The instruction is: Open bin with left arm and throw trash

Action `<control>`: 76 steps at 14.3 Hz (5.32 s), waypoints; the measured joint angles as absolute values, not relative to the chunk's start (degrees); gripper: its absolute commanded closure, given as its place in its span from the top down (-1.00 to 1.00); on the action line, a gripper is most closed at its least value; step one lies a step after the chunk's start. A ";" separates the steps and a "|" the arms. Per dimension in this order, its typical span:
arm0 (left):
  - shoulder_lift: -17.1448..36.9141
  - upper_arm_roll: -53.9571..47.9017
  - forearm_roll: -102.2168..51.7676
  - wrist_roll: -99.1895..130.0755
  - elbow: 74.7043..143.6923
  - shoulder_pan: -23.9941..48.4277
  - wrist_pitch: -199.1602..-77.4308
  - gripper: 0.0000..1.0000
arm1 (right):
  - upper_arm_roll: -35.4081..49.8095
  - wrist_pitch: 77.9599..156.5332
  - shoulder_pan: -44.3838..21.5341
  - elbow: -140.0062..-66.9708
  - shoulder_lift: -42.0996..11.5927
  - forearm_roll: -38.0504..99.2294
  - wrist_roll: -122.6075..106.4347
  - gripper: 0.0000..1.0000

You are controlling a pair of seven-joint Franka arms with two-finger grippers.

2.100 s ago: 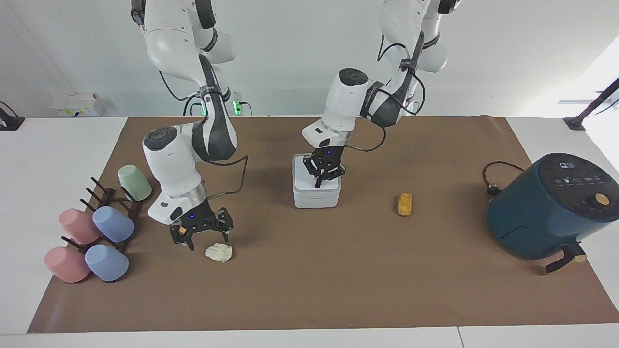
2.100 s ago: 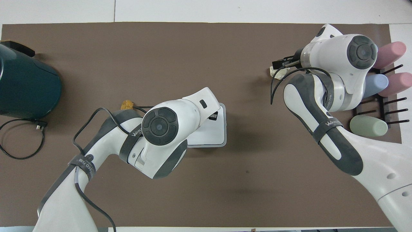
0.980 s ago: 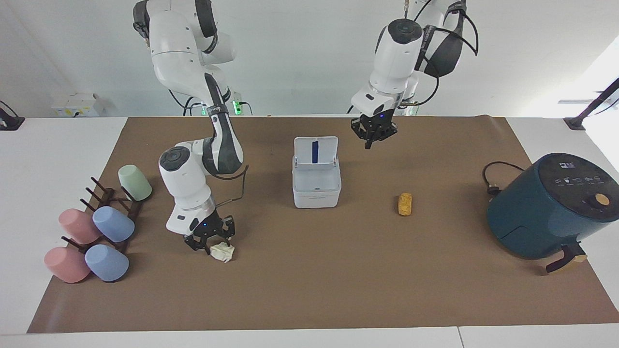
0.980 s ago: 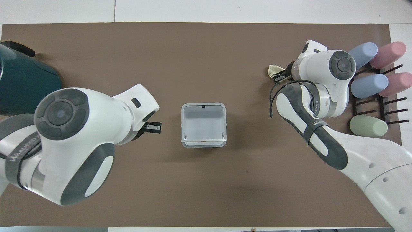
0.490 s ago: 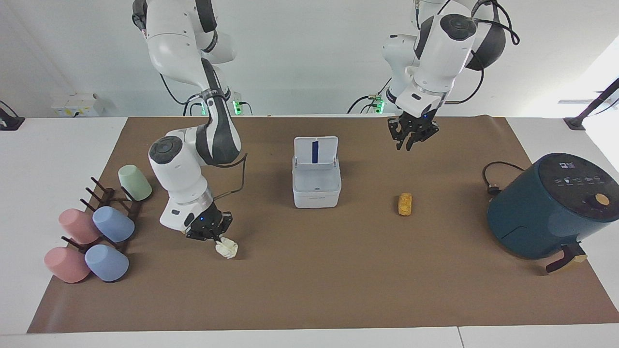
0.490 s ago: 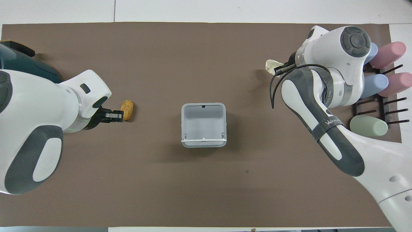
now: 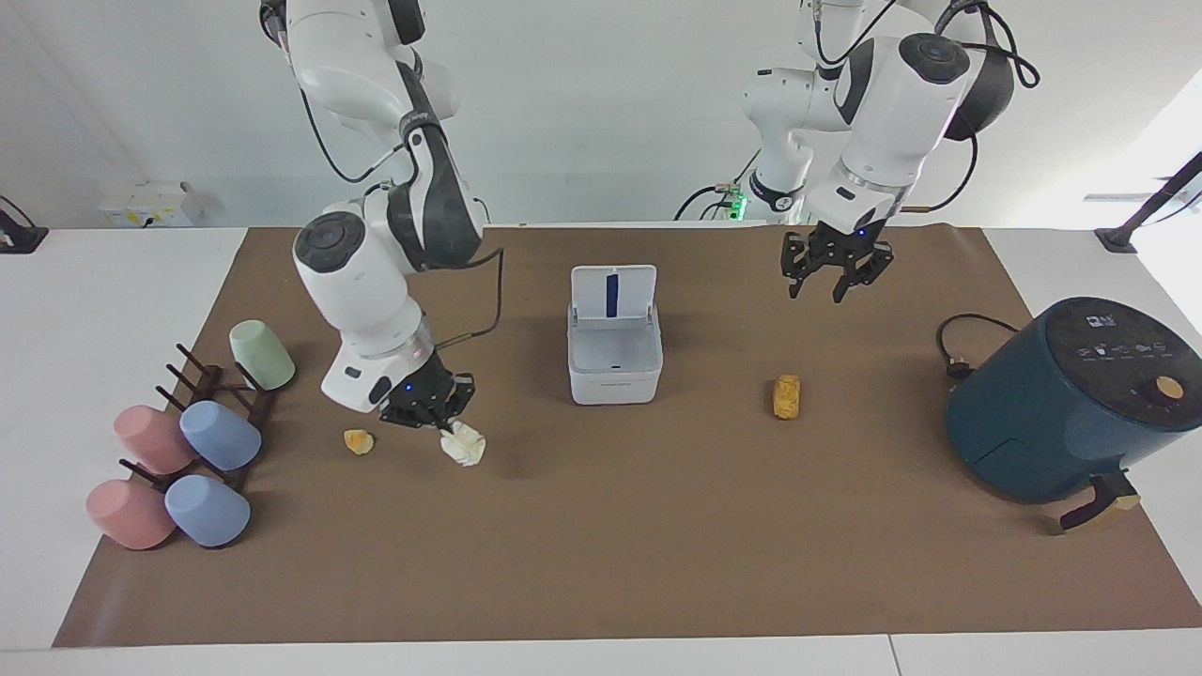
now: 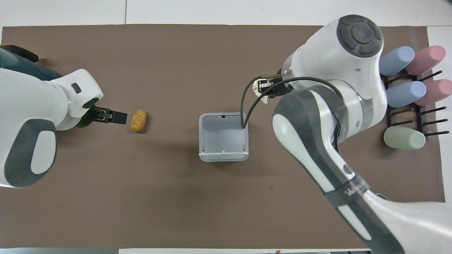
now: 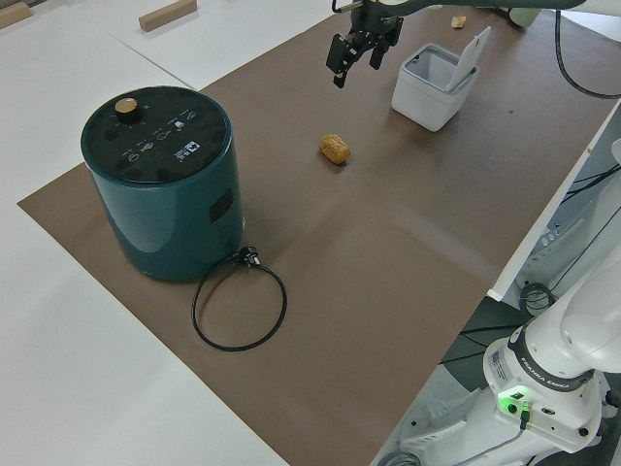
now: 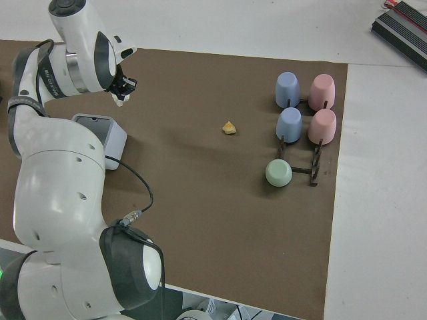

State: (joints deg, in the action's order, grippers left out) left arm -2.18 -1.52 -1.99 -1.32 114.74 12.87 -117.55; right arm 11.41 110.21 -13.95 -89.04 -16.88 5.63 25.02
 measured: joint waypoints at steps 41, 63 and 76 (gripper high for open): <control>7.71 -4.41 -2.07 19.13 111.95 38.69 -133.79 1.00 | 10.92 131.14 10.08 -105.94 -19.64 -1.36 -16.15 1.00; -3.98 -2.43 -2.01 0.60 101.49 3.79 -100.94 1.00 | 12.55 123.64 10.46 -104.12 -20.57 -1.29 -12.10 -1.00; -3.30 -2.60 -1.47 -0.04 95.40 1.96 -92.80 1.00 | 13.95 118.81 -18.09 -97.81 -15.86 1.95 42.96 -1.00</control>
State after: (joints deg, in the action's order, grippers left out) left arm -3.30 -2.60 -1.47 -0.04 95.40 1.96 -92.80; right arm 13.95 118.81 -18.09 -97.81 -15.86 1.95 42.96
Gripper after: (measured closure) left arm 0.000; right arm 0.930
